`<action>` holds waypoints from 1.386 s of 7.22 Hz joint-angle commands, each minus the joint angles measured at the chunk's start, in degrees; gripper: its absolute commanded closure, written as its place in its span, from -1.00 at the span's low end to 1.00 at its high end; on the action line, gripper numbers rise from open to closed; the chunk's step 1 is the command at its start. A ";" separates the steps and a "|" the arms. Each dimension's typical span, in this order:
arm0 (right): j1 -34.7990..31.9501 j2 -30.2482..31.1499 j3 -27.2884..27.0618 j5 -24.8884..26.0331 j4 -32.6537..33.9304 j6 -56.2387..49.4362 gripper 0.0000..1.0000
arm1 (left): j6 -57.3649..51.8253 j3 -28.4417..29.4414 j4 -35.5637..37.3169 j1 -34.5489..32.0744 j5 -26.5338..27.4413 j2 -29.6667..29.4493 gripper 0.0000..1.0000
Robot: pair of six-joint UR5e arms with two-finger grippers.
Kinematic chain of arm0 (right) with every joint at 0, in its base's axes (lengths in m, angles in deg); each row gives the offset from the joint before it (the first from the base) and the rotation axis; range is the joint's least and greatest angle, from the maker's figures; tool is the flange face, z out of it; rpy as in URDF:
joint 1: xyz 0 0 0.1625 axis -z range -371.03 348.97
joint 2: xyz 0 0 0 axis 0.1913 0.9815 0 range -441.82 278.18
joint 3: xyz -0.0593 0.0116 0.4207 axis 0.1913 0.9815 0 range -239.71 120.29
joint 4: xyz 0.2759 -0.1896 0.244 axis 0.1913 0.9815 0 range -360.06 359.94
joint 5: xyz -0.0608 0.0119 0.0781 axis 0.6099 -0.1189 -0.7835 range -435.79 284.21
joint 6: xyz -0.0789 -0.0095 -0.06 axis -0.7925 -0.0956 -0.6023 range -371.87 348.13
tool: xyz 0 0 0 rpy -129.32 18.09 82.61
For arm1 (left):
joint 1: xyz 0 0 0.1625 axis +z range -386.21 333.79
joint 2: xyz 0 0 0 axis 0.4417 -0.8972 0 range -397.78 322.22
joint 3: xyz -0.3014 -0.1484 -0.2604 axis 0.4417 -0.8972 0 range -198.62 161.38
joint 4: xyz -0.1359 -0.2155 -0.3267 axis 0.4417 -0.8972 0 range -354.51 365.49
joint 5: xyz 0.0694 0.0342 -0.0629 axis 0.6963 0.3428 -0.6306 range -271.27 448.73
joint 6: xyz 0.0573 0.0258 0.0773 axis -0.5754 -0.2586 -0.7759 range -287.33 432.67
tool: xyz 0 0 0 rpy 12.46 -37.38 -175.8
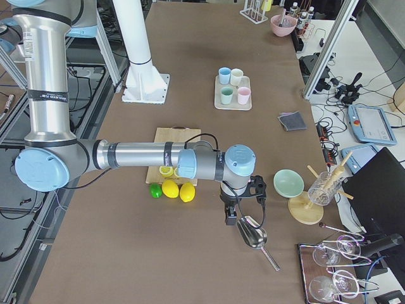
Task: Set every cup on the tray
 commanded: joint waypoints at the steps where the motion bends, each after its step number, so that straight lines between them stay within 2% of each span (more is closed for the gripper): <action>1: -0.04 -0.17 0.11 0.29 -0.06 0.05 -1.00 | -0.01 -0.66 0.47 -1.53 0.27 0.86 -0.96; 10: -0.13 -0.08 0.37 0.74 -0.06 0.05 -1.00 | 0.16 -0.13 0.65 -1.44 0.63 -0.89 -0.96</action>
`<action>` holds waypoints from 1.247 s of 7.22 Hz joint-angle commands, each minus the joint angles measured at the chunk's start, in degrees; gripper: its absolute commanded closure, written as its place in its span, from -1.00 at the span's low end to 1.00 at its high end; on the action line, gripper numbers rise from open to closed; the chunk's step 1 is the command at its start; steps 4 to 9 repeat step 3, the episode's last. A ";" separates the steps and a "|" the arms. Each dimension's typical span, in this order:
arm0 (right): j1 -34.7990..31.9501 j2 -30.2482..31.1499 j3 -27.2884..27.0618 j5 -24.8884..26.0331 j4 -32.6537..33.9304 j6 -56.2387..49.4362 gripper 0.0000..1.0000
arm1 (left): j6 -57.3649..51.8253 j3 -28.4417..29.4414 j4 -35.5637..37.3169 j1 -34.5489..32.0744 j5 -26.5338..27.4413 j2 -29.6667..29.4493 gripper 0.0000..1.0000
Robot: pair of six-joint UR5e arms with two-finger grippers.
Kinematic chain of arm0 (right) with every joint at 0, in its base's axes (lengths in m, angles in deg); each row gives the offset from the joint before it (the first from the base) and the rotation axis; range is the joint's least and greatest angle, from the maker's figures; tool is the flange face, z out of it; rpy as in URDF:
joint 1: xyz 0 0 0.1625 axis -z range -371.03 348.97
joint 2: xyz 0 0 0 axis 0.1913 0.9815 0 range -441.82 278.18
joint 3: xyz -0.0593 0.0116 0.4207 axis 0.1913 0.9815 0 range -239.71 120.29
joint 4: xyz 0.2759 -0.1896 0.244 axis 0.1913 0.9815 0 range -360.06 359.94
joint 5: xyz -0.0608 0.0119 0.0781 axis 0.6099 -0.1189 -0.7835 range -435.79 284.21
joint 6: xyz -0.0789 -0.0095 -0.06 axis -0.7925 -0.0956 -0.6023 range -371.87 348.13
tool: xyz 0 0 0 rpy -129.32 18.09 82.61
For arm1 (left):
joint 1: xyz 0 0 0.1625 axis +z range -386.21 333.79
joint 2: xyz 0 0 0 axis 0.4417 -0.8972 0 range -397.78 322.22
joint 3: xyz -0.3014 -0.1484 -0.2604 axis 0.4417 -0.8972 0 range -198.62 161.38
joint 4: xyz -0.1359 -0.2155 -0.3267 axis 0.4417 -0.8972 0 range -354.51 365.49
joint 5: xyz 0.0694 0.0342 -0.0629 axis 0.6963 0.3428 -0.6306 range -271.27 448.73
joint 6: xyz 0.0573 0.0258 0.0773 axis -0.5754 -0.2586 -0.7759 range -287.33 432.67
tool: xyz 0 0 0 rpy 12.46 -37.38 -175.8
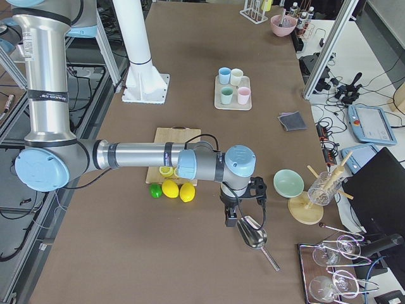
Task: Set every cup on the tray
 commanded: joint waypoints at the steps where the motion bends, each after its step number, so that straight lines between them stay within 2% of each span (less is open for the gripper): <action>1: 0.00 0.16 0.04 -0.09 0.00 0.00 -1.00 | 0.00 0.00 0.00 -0.07 0.00 -0.40 -0.96; 9: -0.09 0.25 -0.14 -0.17 0.09 0.00 -1.00 | 0.00 0.00 0.00 -0.07 0.00 -0.49 -0.96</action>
